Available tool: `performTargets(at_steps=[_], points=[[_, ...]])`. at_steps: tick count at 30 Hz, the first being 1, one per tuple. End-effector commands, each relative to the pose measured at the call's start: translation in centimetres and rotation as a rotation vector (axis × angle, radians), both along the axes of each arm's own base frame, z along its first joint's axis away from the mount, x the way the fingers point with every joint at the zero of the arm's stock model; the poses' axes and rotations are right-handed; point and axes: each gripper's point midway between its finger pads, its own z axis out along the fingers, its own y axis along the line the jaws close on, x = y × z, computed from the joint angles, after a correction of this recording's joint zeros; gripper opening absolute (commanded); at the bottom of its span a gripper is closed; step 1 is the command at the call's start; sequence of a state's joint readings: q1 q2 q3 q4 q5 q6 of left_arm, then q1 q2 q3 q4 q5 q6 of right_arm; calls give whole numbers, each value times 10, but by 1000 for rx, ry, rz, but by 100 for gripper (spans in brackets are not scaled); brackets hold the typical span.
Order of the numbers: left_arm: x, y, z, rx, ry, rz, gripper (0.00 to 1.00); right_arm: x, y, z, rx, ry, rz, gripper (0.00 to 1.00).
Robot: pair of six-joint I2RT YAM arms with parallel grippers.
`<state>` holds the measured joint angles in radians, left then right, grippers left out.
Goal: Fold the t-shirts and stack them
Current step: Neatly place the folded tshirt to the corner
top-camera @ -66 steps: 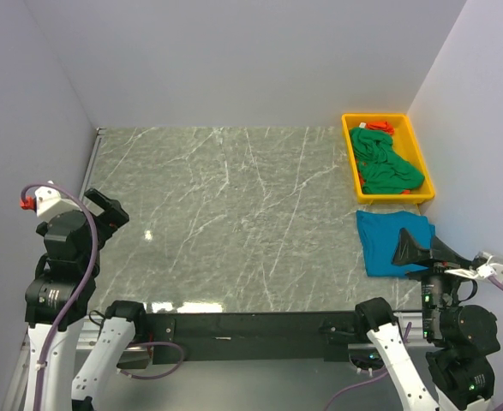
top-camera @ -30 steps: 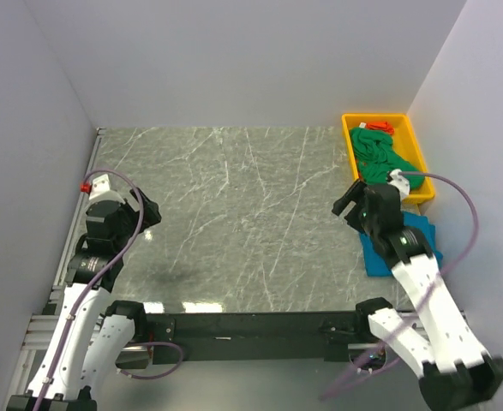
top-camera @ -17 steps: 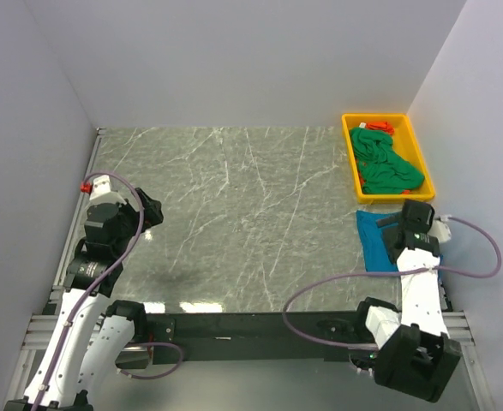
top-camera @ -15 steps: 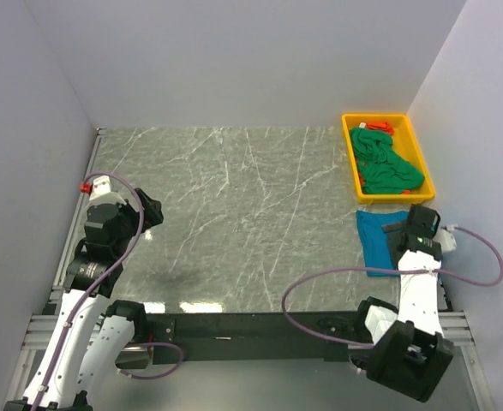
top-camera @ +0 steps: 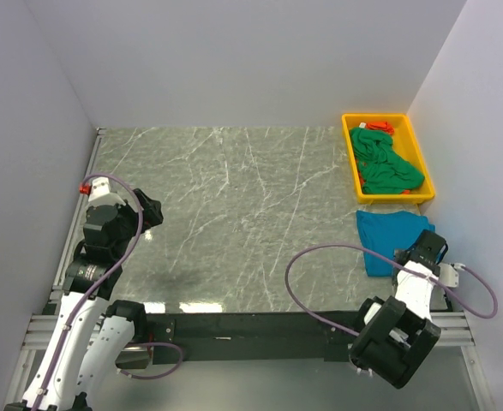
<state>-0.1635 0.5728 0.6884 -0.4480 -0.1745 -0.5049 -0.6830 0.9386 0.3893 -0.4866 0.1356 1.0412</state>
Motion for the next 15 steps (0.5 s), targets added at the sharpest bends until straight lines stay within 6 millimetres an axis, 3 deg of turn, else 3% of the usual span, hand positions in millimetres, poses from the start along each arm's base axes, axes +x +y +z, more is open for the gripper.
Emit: performTargets(at_steps=[1,8,15], points=[[4,1,11,13,-45,-2,99,11,-13,-2,-46,-43,-2,61],[5,1,8,16,-32,3,99,17,-14,-14,-40,5,92,45],[6,2,7,19,-26,7,99,27,-10,-14,-30,-22,159,42]])
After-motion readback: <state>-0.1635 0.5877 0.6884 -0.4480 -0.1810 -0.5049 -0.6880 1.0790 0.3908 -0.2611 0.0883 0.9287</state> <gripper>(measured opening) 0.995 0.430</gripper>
